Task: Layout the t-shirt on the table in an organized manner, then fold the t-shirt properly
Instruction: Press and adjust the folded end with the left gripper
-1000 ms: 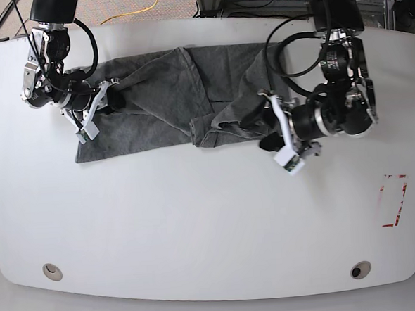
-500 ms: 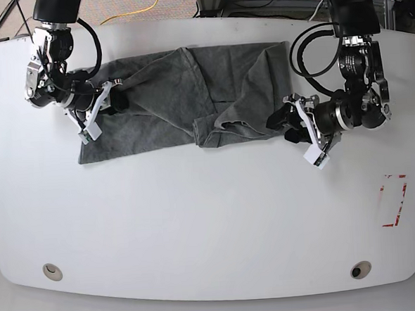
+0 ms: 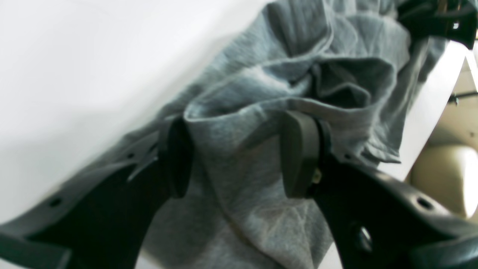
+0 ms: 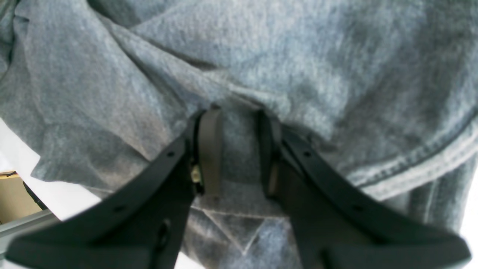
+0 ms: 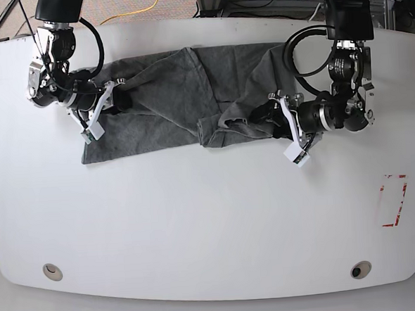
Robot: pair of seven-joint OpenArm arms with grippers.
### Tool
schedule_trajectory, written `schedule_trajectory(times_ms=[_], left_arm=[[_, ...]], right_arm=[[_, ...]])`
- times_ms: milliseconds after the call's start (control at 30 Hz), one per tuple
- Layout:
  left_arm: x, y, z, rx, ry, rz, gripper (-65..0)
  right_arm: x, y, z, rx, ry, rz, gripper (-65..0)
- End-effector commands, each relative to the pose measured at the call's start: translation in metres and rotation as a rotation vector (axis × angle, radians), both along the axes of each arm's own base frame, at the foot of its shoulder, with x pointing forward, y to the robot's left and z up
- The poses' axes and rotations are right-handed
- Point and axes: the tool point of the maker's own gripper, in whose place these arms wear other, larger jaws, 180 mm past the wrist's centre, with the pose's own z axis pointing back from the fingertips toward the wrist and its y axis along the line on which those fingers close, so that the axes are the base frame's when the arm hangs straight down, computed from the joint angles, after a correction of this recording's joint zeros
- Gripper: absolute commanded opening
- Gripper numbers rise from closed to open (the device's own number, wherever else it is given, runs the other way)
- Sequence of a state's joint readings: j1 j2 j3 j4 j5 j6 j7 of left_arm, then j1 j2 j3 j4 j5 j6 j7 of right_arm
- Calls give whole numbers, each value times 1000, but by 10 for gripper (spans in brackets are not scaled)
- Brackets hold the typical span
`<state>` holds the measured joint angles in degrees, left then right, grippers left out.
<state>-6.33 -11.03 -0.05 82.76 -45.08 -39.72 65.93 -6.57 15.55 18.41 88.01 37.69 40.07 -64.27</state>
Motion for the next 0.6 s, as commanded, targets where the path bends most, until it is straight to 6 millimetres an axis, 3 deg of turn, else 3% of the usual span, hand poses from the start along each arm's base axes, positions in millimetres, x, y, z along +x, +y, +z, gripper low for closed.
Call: schedule_trajectory(times_ms=[0, 267, 567], left_arm=[[7, -7, 14, -25, -45, -20, -311], [-14, -44, 26, 4, -96, -185, -311], [-52, -93, 46, 39, -175, -426, -311]], right_arm=[[4, -5, 4, -20, -8, 2, -490], [4, -6, 4, -20, -9, 1, -490], [4, -6, 4, -20, -9, 1, -490]])
